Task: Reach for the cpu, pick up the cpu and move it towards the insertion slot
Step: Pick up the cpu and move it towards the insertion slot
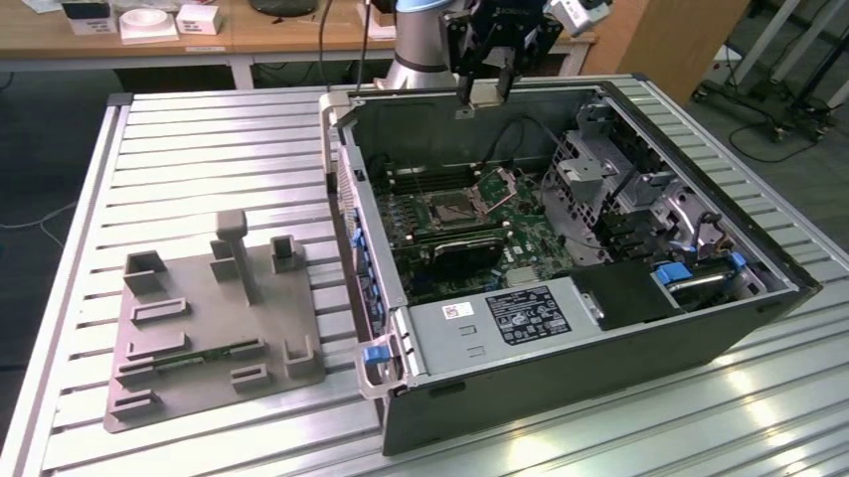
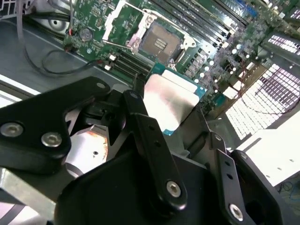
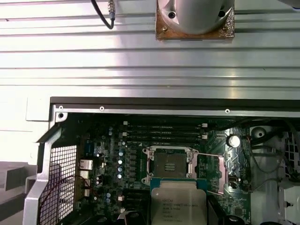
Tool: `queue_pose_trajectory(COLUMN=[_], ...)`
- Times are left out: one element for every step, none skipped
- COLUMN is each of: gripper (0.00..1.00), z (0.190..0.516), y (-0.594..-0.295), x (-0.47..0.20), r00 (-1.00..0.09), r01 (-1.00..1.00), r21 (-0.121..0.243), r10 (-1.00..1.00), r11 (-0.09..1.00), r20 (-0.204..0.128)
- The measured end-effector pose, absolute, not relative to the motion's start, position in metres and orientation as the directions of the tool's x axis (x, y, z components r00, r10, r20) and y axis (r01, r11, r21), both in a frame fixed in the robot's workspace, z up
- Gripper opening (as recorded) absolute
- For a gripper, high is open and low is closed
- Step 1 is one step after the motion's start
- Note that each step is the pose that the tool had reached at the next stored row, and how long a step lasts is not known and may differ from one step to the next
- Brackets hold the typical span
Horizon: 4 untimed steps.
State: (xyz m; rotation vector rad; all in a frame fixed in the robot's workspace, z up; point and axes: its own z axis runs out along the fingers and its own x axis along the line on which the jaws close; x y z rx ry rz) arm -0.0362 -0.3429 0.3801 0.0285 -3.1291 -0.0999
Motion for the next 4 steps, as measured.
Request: queue_pose_trajectory(gripper=[0.54,0.54,0.54,0.54], z=[0.38,0.38,0.38,0.38], y=[-0.3425,-0.3421,-0.3421,-0.342], x=[-0.0362,-0.0362,-0.0362,-0.0362], r00=[-1.0,-1.0,-1.0,-1.0], r01=[-0.018,-0.018,-0.018,-0.018], r21=[0.064,0.064,0.064,0.064], r10=[-0.018,-0.018,-0.018,-0.018], r11=[0.998,0.998,0.998,0.998], r20=[0.01,0.01,0.01,0.01])
